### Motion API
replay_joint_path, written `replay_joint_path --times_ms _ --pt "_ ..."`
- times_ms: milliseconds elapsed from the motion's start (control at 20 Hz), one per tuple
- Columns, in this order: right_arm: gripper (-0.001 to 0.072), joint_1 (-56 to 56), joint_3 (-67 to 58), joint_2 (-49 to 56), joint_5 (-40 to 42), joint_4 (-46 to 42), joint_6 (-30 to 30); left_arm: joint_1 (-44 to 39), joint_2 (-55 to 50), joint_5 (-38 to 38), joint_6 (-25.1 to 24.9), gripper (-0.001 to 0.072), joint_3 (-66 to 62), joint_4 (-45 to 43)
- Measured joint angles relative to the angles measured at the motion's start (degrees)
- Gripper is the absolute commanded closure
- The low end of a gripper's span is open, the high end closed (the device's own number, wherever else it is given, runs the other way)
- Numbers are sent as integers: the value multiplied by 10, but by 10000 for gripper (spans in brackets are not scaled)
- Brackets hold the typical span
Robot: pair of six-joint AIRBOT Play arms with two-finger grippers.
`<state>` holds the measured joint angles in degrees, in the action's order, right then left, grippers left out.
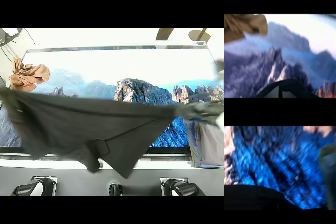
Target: Fold the shirts.
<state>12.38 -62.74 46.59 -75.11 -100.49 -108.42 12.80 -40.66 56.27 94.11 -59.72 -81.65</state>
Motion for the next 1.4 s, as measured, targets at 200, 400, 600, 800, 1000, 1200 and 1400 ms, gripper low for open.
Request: replay_joint_path --times_ms 200,400,600,800,1000,1200,1400 --pt "665 -1 99 107 165 34 -64 -24 -107 -105 -7 683 103 59" --pt "664 -32 69 220 282 70 -108 -35 -237 -160 -9 621 71 110" --pt "663 -83 33 271 332 108 -125 -38 -323 -115 -28 136 25 137" --pt "663 -113 22 284 262 120 -83 2 -340 50 -65 169 -15 106" --pt "663 -121 21 289 167 132 -12 36 -305 177 -100 171 32 128" --pt "663 -123 21 290 132 150 18 14 -273 155 -115 186 162 228" --pt "662 -124 21 291 120 167 29 -43 -269 62 -118 268 259 312"
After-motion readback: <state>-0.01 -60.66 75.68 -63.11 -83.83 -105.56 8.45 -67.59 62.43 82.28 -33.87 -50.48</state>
